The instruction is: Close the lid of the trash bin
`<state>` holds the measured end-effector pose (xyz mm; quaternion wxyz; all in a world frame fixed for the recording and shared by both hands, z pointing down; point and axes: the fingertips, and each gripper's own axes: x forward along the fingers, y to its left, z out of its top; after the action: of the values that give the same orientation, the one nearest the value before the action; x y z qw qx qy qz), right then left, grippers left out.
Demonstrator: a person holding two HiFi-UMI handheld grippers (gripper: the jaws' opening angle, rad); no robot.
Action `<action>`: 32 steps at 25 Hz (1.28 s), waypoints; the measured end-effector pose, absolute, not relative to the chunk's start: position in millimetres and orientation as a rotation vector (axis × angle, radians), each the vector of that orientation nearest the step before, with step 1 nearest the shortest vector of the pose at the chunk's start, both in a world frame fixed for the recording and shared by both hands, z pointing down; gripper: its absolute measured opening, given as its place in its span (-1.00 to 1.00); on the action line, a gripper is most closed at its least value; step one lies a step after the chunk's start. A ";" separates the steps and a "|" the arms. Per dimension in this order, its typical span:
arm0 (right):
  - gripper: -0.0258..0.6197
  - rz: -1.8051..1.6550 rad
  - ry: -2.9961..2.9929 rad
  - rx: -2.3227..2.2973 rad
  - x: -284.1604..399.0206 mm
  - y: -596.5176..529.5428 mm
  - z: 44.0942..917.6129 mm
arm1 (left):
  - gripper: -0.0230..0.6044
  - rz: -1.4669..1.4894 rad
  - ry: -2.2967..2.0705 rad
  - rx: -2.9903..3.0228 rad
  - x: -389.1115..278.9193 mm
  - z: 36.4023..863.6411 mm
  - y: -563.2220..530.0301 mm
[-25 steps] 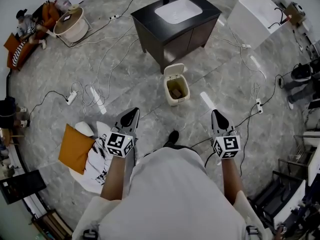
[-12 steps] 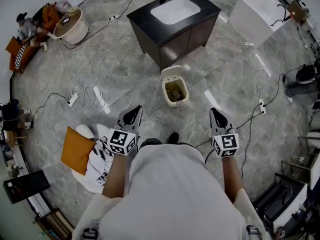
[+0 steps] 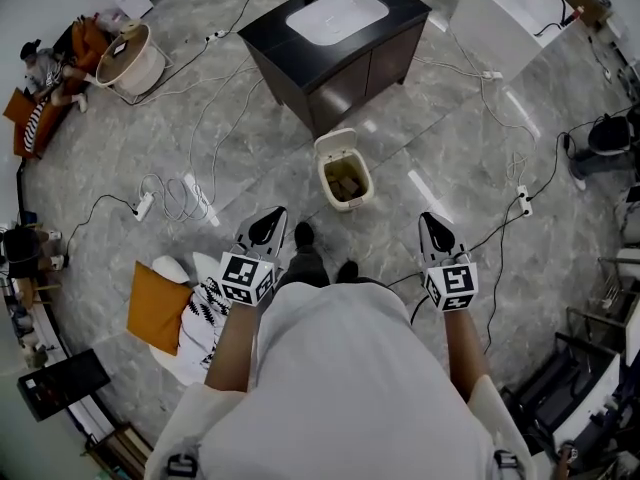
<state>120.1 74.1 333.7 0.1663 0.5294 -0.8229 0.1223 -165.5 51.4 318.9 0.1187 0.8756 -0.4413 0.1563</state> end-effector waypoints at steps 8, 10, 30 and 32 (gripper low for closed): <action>-0.82 0.378 -2.268 1.558 115.4 48.7 346.0 | -0.87 0.470 -1.196 2.580 -169.3 332.0 4.0; -0.82 0.385 -2.245 1.567 114.3 41.4 349.1 | -0.87 0.477 -1.163 2.593 -168.7 334.2 -12.6; -0.82 0.516 -2.056 1.616 71.3 -28.2 383.8 | -0.87 0.627 -0.744 2.620 -159.2 404.6 -146.5; -0.82 0.540 -2.033 1.636 66.6 -34.5 388.0 | -0.87 0.649 -0.694 2.612 -159.5 416.8 -156.6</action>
<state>66.6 -34.5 388.0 0.2360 0.5967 -0.7413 0.1969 -159.5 -156.6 416.8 0.1802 0.9243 -0.2458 0.2297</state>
